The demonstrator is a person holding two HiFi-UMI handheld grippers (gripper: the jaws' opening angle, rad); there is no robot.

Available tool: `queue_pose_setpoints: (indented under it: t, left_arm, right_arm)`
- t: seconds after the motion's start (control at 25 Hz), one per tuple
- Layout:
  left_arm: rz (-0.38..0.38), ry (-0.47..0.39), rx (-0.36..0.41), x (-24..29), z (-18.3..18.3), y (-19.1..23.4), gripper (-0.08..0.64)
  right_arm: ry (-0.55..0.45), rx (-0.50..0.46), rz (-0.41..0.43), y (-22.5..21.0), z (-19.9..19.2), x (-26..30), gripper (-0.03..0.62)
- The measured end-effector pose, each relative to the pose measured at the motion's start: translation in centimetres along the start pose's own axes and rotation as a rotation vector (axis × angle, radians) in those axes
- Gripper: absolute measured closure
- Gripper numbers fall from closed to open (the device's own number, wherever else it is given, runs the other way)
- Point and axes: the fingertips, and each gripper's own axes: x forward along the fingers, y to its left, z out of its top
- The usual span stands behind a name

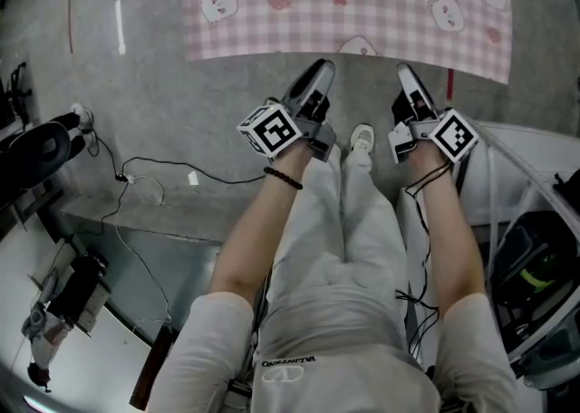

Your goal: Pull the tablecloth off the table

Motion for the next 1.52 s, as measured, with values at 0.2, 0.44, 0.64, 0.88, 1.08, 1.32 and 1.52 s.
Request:
queue_pose_setpoints:
  t: [0.2,0.44,0.64,0.88,1.08,1.32,1.52]
  left_arm:
    - [0.019,-0.046,-0.041,-0.1,1.1,1.7,0.454]
    - [-0.005,-0.098,-0.079,0.7,2.4,2.5,0.454]
    - [-0.039,-0.140,-0.095,0.9,3.6,2.4,0.457]
    - [-0.057,-0.212,-0.146,0.7,5.0,2.6,0.485]
    - [-0.064,-0.237,-0.173,0.9,5.4,2.9,0.551]
    - [-0.105,-0.250,-0.212,0.9,5.4,2.8,0.557]
    - [-0.135,-0.254,-0.215,0.9,5.5,2.5,0.557]
  right_arm:
    - [-0.048,0.048,-0.002,-1.4,1.0,0.2,0.476]
    - [-0.111,0.095,0.018,-2.2,2.0,0.6,0.476]
    - [-0.157,0.128,0.030,-2.5,2.8,0.6,0.483]
    - [-0.184,0.138,0.047,-2.5,3.5,0.7,0.518]
    - [-0.201,0.153,0.066,-2.4,3.7,0.9,0.559]
    - [-0.240,0.205,0.093,-2.2,3.8,0.8,0.578]
    - [-0.248,0.208,0.091,-2.2,3.8,0.8,0.581]
